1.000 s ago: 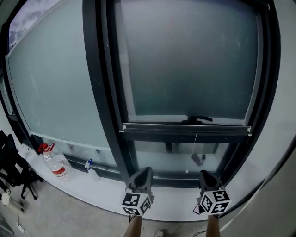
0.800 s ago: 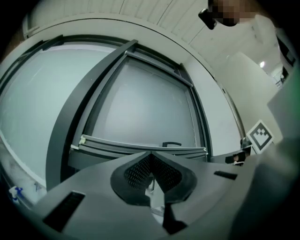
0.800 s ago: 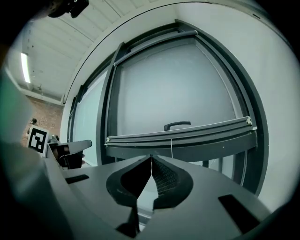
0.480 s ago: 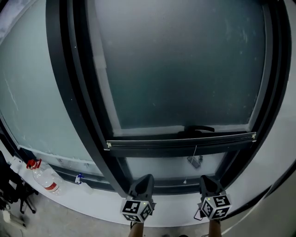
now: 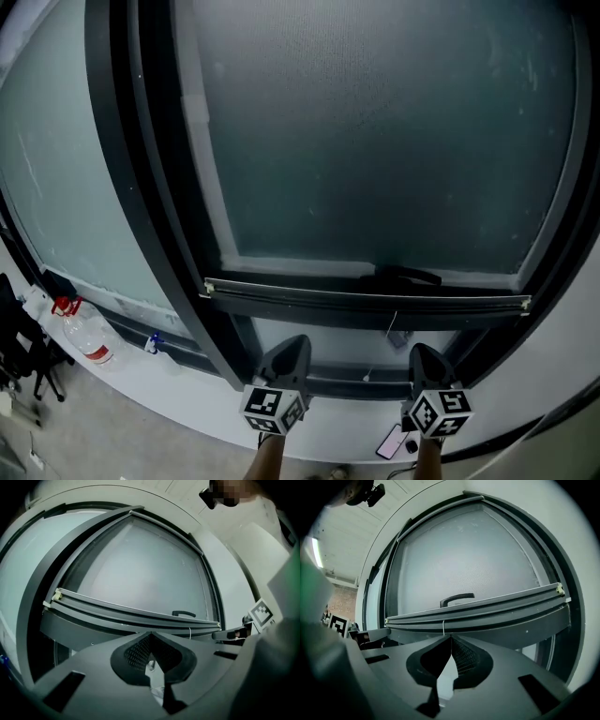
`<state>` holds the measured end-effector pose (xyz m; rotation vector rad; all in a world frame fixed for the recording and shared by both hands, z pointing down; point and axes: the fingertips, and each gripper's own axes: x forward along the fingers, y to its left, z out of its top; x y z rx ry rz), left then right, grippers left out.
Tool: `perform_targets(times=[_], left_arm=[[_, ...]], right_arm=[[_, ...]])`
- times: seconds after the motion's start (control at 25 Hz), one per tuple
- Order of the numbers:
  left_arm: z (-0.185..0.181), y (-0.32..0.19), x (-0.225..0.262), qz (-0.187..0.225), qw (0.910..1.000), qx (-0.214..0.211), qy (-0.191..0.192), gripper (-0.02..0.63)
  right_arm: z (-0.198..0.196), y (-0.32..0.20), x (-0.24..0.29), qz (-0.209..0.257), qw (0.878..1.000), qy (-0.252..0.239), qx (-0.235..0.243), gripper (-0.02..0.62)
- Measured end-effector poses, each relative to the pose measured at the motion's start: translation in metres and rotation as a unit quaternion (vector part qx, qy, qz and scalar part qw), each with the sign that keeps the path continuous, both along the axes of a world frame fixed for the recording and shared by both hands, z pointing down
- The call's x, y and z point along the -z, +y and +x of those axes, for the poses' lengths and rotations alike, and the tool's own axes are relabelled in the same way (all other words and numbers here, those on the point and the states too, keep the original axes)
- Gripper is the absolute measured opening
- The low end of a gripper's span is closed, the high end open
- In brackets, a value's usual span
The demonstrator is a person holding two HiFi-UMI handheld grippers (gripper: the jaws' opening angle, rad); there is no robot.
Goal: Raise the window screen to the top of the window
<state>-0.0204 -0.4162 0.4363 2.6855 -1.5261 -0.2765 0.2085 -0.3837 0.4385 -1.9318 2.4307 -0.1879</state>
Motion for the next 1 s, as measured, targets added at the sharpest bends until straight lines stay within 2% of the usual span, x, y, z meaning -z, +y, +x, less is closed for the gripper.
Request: perform_targets(times=[0.2, 0.32, 0.44, 0.52, 0.56, 0.6, 0.68, 0.76, 0.88, 1.0], left_arm=[[0.015, -0.013, 0.004, 0.005, 0.9990, 0.007, -0.045, 0.002], [0.026, -0.018, 0.007, 0.010, 0.9957, -0.006, -0.092, 0.003], [0.034, -0.021, 0.013, 0.041, 0.9861, -0.015, -0.160, 0.005], [0.040, -0.019, 0.020, 0.074, 0.9732, -0.020, -0.217, 0.032], [0.043, -0.019, 0.021, 0.087, 0.9624, -0.023, -0.256, 0.070], [0.045, -0.021, 0.022, 0.099, 0.9475, -0.026, -0.303, 0.103], [0.046, -0.025, 0.025, 0.119, 0.9123, -0.027, -0.391, 0.112], [0.044, -0.031, 0.028, 0.133, 0.8850, -0.027, -0.445, 0.112], [0.038, -0.039, 0.029, 0.132, 0.8525, -0.030, -0.505, 0.110], [0.035, -0.045, 0.023, 0.118, 0.8100, -0.044, -0.573, 0.111]], right_arm=[[-0.004, -0.012, 0.006, 0.000, 0.998, 0.007, 0.070, 0.006], [-0.003, -0.020, 0.010, -0.003, 0.996, 0.034, 0.080, 0.006], [-0.013, -0.028, 0.015, 0.005, 0.992, 0.086, 0.088, 0.006], [-0.025, -0.031, 0.019, 0.010, 0.983, 0.157, 0.099, 0.035], [-0.029, -0.033, 0.020, 0.013, 0.974, 0.202, 0.101, 0.073], [-0.032, -0.036, 0.022, 0.017, 0.964, 0.246, 0.099, 0.091], [-0.033, -0.041, 0.031, 0.031, 0.943, 0.320, 0.083, 0.092], [-0.031, -0.045, 0.043, 0.045, 0.918, 0.390, 0.060, 0.092], [-0.031, -0.051, 0.047, 0.042, 0.870, 0.487, 0.055, 0.092], [-0.031, -0.055, 0.034, 0.017, 0.811, 0.579, 0.085, 0.092]])
